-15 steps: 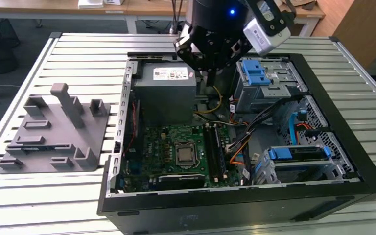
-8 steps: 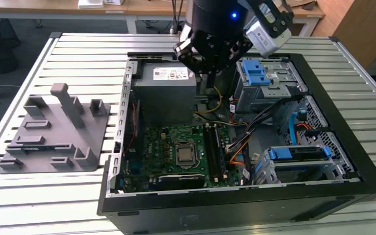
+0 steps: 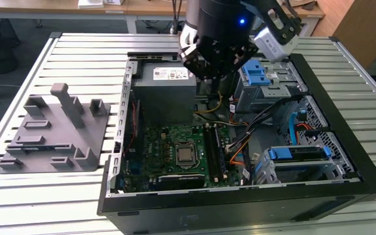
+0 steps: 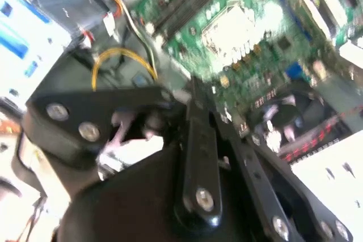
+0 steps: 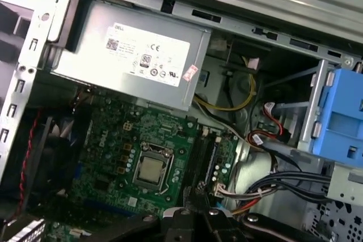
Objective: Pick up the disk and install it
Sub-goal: 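Insert the first disk wire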
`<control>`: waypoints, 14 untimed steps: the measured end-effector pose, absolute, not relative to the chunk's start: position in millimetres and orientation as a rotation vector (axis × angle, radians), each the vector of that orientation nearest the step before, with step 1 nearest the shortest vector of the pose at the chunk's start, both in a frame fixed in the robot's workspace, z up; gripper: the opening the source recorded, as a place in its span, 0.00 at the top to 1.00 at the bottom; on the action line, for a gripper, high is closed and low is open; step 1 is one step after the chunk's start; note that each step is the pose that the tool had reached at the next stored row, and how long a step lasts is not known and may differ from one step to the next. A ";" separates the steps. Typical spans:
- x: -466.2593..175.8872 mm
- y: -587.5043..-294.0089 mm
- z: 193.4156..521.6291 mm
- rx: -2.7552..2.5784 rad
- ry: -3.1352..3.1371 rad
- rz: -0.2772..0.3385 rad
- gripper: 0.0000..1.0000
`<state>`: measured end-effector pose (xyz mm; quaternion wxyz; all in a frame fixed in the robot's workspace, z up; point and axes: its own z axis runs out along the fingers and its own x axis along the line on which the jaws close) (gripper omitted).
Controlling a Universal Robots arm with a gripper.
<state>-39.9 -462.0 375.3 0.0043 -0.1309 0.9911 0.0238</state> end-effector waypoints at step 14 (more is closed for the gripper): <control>-30.5 -471.8 374.1 -0.416 3.108 0.076 0.89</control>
